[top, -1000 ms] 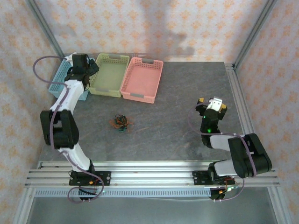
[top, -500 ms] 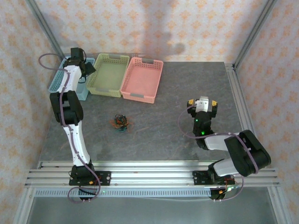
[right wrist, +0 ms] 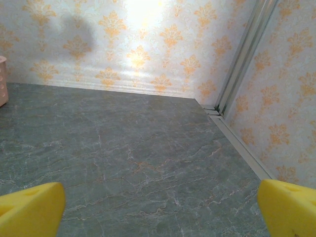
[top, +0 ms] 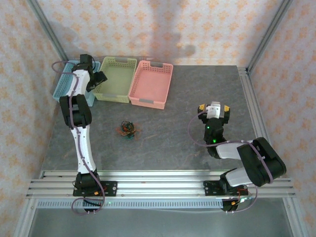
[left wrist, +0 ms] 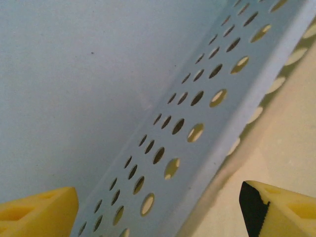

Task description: Untangle the cables

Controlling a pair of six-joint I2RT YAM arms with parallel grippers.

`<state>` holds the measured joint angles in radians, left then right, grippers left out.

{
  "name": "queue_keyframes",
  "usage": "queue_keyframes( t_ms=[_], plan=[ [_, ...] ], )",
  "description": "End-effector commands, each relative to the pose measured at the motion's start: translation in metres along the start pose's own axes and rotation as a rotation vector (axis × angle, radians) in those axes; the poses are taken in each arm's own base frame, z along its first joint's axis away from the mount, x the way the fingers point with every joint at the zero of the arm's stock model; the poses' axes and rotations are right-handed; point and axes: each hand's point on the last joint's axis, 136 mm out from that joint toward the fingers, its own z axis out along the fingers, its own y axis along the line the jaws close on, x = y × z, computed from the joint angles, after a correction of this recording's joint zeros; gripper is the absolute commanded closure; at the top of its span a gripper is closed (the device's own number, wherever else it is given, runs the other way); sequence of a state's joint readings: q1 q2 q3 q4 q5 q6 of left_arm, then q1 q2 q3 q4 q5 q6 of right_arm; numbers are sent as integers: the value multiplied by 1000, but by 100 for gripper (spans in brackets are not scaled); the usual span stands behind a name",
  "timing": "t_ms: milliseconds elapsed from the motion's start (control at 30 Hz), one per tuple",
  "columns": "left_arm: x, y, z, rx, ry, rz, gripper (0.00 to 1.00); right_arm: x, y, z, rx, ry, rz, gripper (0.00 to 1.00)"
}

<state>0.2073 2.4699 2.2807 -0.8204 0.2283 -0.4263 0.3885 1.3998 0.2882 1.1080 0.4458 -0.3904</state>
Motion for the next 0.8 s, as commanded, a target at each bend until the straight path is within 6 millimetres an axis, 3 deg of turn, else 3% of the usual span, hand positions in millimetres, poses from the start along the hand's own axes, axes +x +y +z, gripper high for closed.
queue_keyframes(
  t_ms=[0,433,767],
  plan=[
    [9,-35,-25,69,9,19,14,-10,3,1,-3,-31,13,0],
    [57,-96,-24,98,60,117,15,-9,3,-1,-14,-37,10,1],
    [92,-158,-23,161,71,260,17,-10,5,-1,-22,-39,7,0]
  ],
)
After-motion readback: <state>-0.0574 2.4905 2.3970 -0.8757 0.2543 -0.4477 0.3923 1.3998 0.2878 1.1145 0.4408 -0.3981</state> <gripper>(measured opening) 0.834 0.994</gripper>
